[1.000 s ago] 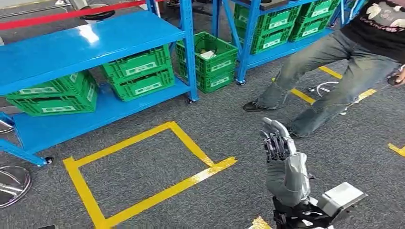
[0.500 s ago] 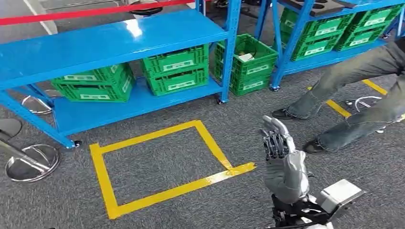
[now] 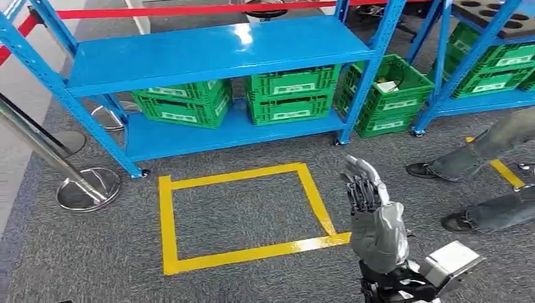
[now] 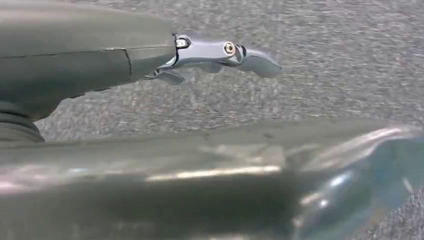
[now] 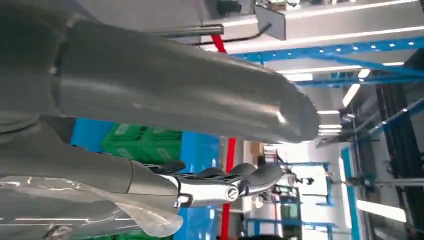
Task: Take the parts from the cabinet and place them on the table.
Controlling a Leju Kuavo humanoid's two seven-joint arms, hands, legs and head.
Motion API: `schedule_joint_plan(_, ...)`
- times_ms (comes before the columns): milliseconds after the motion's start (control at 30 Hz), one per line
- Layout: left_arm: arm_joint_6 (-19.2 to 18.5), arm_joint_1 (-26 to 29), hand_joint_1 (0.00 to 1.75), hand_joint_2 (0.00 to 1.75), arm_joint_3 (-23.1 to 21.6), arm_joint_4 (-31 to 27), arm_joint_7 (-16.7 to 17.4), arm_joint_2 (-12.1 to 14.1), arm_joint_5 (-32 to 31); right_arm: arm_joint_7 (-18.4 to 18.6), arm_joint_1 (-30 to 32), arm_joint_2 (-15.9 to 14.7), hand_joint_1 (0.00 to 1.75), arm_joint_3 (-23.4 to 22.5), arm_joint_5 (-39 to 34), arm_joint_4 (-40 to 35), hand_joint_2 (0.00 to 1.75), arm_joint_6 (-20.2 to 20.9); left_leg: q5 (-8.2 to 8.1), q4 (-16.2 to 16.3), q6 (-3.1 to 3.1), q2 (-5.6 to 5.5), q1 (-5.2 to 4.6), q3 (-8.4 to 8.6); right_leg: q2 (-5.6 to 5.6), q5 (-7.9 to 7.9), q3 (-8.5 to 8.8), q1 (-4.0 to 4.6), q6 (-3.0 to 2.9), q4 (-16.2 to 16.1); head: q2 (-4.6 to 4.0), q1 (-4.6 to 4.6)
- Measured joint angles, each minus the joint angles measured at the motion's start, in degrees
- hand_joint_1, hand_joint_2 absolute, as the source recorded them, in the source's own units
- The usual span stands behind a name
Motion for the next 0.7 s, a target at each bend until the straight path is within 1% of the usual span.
schedule_joint_plan(33, 0.0, 0.3, 0.0, 0.0, 0.0, 0.0, 0.0, 0.0, 0.0, 0.0, -0.1, 0.0, 0.0, 0.0, 0.0, 0.0, 0.0, 0.0, 0.25, -0.2, -0.42, -0.69, 0.23, -0.09, -0.56, 0.07, 0.03, 0.22, -0.35, 0.1, 0.0, -0.02)
schedule_joint_plan(67, 0.0, 0.4, 0.0, 0.0, 0.1, 0.0, 0.0, 0.0, 0.0, 0.0, -0.2, 0.0, 0.0, 0.0, 0.0, 0.0, 0.0, 0.0, 0.35, -0.2, -0.73, -1.29, 0.26, -0.31, -1.19, 0.2, 0.16, 0.18, -0.64, 0.0, 0.0, -0.02)
schedule_joint_plan(100, 0.0, 0.5, 0.0, 0.0, 0.2, -0.1, 0.1, 0.1, 0.0, 0.0, -0.3, 0.0, 0.0, -0.1, 0.0, 0.0, 0.0, 0.0, -0.09, 0.3, -0.92, -0.01, 0.19, -0.31, -2.18, 0.43, 0.33, -0.26, -1.04, -0.4, 0.0, 0.0)
schedule_joint_plan(133, 0.0, 0.4, 0.0, 0.0, 0.3, -0.2, 0.1, -0.1, 0.0, 0.0, -0.2, 0.0, 0.0, 0.0, 0.0, 0.0, 0.0, 0.0, -1.27, 1.9, -1.19, 3.15, -0.24, -0.91, -2.84, 0.29, 0.51, -0.21, -1.44, -0.4, 0.0, -0.44)
schedule_joint_plan(167, 0.0, 0.3, 0.0, 0.0, 0.3, -0.2, 0.1, -0.1, 0.0, -0.1, -0.2, 0.0, 0.0, 0.0, 0.0, 0.0, 0.0, 0.1, -3.43, 5.5, -1.49, 5.05, -0.19, -2.66, -3.73, 0.18, 0.59, -0.08, -1.71, -0.4, 0.0, -0.85)
schedule_joint_plan(200, -0.1, 0.1, 0.0, 0.0, 0.3, -0.2, 0.2, -0.1, -0.1, 0.0, 0.0, 0.0, 0.0, 0.0, 0.0, 0.0, 0.0, 0.1, -5.68, 10.2, -1.64, 5.89, -0.05, -4.88, -4.66, 0.09, 0.62, 0.02, -1.84, -0.4, 0.0, -0.83)
schedule_joint_plan(233, -0.1, 0.0, 0.0, 0.0, 0.3, -0.2, 0.2, -0.1, -0.1, 0.0, 0.0, 0.0, 0.0, -0.1, -0.1, 0.0, 0.0, 0.1, -7.63, 15.1, -1.75, 6.29, 0.03, -7.19, -5.61, -0.01, 0.61, 0.1, -1.97, -0.4, 0.0, -0.83)
schedule_joint_plan(267, -0.1, 0.0, 0.0, 0.0, 0.4, -0.2, 0.2, -0.2, -0.1, 0.0, 0.0, 0.0, 0.0, -0.1, -0.1, 0.0, 0.0, 0.2, -8.36, 18.0, -1.84, 6.36, 0.08, -8.59, -6.48, -0.09, 0.63, 0.14, -1.97, -0.4, 0.0, -0.85)
schedule_joint_plan(300, -0.1, 0.1, 0.0, 0.0, 0.4, -0.2, 0.2, -0.2, -0.1, 0.0, 0.0, 0.0, 0.0, 0.0, -0.1, 0.0, 0.0, 0.2, -7.61, 18.0, -1.86, 6.37, 0.09, -8.52, -7.24, -0.23, 0.75, 0.17, -1.96, -0.4, 0.0, -0.85)
schedule_joint_plan(333, -0.1, 0.2, 0.0, 0.0, 0.5, -0.2, 0.2, -0.2, -0.1, 0.0, 0.0, 0.0, 0.0, -0.1, -0.1, 0.0, 0.0, 0.2, -5.48, 15.2, -1.7, 6.46, 0.09, -7.02, -8.0, -0.38, 0.94, 0.2, -1.91, -0.4, 0.0, -0.88)
schedule_joint_plan(367, -0.1, 0.3, 0.0, 0.0, 0.5, -0.2, 0.2, -0.2, -0.1, 0.0, -0.1, 0.0, 0.0, -0.1, -0.1, 0.0, 0.0, 0.2, -2.79, 10.3, -1.4, 6.9, 0.03, -4.48, -8.72, -0.57, 1.26, 0.26, -1.8, -0.4, 0.0, -0.85)
schedule_joint_plan(400, -0.1, 0.3, 0.0, 0.0, 0.6, -0.2, 0.2, -0.2, -0.1, 0.0, -0.1, 0.0, 0.0, -0.1, -0.1, 0.0, 0.0, 0.2, -0.37, 4.9, -0.93, 8.35, -0.19, -1.63, -9.35, -0.79, 1.65, 0.35, -1.71, -0.4, 0.0, -0.87)
schedule_joint_plan(433, -0.1, 0.2, 0.0, 0.0, 0.6, -0.3, 0.2, -0.2, -0.2, 0.0, -0.1, 0.0, 0.0, -0.1, -0.1, 0.0, 0.0, 0.2, -0.1, 1.0, -0.29, 11.92, -0.76, 0.36, -9.96, -1.03, 1.95, 0.46, -1.56, -0.4, 0.0, -0.83)
schedule_joint_plan(467, -0.2, 0.0, 0.0, 0.0, 0.6, -0.4, 0.2, -0.2, -0.2, 0.0, 0.0, 0.0, 0.0, -0.1, -0.2, 0.0, 0.0, 0.2, -0.69, 0.1, 0.01, 12.75, -1.33, 0.76, -10.49, -1.35, 1.93, 0.97, -1.13, -0.3, 0.0, -0.89)
schedule_joint_plan(500, -0.2, -0.1, 0.0, 0.0, 0.6, -0.5, 0.2, -0.2, -0.2, 0.0, -0.1, 0.0, 0.0, -0.1, -0.2, 0.0, 0.0, 0.2, -0.62, 0.3, 0.14, 12.04, -1.23, 0.38, -11.15, -1.36, 1.95, 1.01, -1.01, -0.4, 0.0, -0.74)
schedule_joint_plan(533, -0.2, 0.0, 0.0, 0.0, 0.7, -0.5, 0.2, -0.2, -0.2, 0.0, -0.2, 0.0, 0.0, -0.1, -0.2, 0.0, 0.0, 0.2, -0.66, 0.4, 0.25, 11.44, -1.28, 0.18, -11.83, -1.47, 2.1, 1.0, -0.82, -0.5, 0.0, -0.92)
schedule_joint_plan(567, -0.2, 0.2, 0.0, 0.0, 0.8, -0.5, 0.2, -0.2, -0.2, 0.0, -0.3, 0.0, 0.0, 0.0, -0.2, 0.0, 0.0, 0.2, -0.63, 0.2, 0.43, 10.68, -1.32, 0.04, -12.5, -1.44, 2.48, 1.03, -0.57, -0.8, 0.0, -0.88)
schedule_joint_plan(600, -0.2, 0.2, 0.0, 0.0, 0.8, -0.5, 0.2, -0.2, -0.2, 0.0, -0.3, 0.0, 0.0, 0.0, -0.2, -0.1, 0.0, 0.3, -0.24, -0.6, 0.89, 9.97, -0.78, 0.69, -12.49, -1.89, 2.75, 1.06, -0.02, -0.8, 0.0, -0.92)
schedule_joint_plan(633, -0.2, 0.3, 0.0, 0.0, 0.8, -0.5, 0.2, -0.3, -0.2, 0.0, -0.5, 0.0, 0.0, 0.0, -0.2, -0.1, 0.0, 0.2, -0.09, -0.8, 1.08, 9.67, -0.6, 0.81, -9.45, -2.58, 2.31, 0.85, 0.27, 0.0, 0.0, -0.62)
schedule_joint_plan(667, -0.2, 0.1, 0.0, 0.0, 0.9, -0.6, 0.2, -0.2, -0.2, -0.1, -0.5, 0.0, 0.0, 0.0, -0.2, -0.1, 0.0, 0.2, -0.04, -0.8, 1.42, 9.07, -0.42, 0.76, -6.19, -4.58, 0.77, 0.62, 0.39, 3.2, 0.0, -0.48)
schedule_joint_plan(700, -0.2, 0.0, 0.0, 0.0, 0.9, -0.7, 0.2, -0.2, -0.2, 0.0, -0.4, 0.0, 0.0, 0.0, -0.2, -0.1, 0.0, 0.2, -0.09, -0.8, 1.65, 8.57, -0.36, 0.7, -5.03, -6.84, -1.62, 0.5, 0.56, 8.0, 0.0, -0.24)
